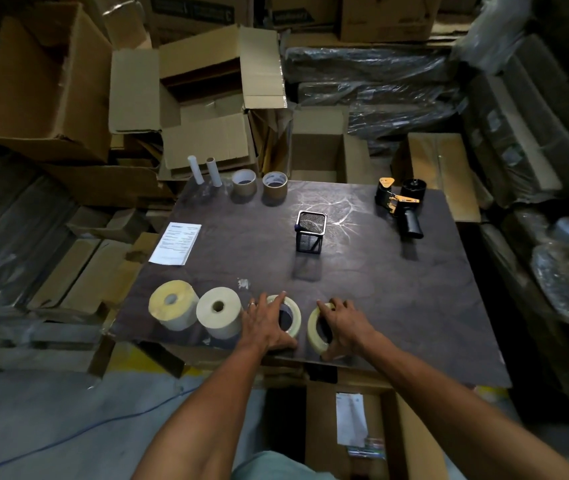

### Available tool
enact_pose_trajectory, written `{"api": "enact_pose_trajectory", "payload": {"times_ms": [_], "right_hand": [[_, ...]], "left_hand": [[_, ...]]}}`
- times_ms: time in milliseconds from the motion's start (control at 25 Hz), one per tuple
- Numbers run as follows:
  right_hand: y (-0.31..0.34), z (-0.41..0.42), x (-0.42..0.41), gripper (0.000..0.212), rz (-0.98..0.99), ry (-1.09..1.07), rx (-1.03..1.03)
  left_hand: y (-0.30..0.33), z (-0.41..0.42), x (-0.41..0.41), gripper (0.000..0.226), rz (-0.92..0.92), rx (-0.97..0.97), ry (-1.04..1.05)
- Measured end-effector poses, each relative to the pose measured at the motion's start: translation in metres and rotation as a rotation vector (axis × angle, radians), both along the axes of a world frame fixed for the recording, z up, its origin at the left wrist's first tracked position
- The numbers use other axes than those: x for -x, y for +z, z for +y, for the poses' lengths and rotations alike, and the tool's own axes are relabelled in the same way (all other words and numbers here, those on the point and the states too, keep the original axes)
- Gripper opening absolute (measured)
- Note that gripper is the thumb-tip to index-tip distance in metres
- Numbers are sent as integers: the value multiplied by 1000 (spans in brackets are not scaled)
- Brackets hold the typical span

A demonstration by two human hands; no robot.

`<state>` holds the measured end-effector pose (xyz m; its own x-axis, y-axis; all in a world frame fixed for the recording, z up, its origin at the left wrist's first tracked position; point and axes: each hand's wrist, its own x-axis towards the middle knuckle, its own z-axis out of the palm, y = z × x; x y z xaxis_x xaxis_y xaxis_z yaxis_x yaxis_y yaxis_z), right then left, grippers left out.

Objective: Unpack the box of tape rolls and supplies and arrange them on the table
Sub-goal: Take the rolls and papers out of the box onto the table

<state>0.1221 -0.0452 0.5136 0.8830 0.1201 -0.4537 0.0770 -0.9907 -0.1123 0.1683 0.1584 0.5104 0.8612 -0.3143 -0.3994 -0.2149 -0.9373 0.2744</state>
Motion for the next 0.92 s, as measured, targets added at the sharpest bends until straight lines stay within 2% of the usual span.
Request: {"api": "enact_pose_trajectory", "payload": {"times_ms": [200, 400, 560, 680, 800, 920], "right_hand": [[4, -10, 10, 131, -11, -66, -113], [13, -25, 36, 126, -95, -120, -214], [15, -44, 74, 113, -122, -111, -220], [14, -65, 113, 103, -148, -107, -205], [8, -82, 157, 91, -163, -92, -186], [-14, -100, 209, 90, -92, -58, -186]], "left_hand": [[0, 2, 15, 111, -48, 41, 4], [0, -3, 50, 67, -314, 51, -81], [-2, -20, 94, 46, -388, 125, -130], [-7, -37, 139, 38, -352, 160, -118], [-21, -54, 193, 44, -284, 212, -60], [-39, -74, 248, 44, -177, 241, 28]]}}
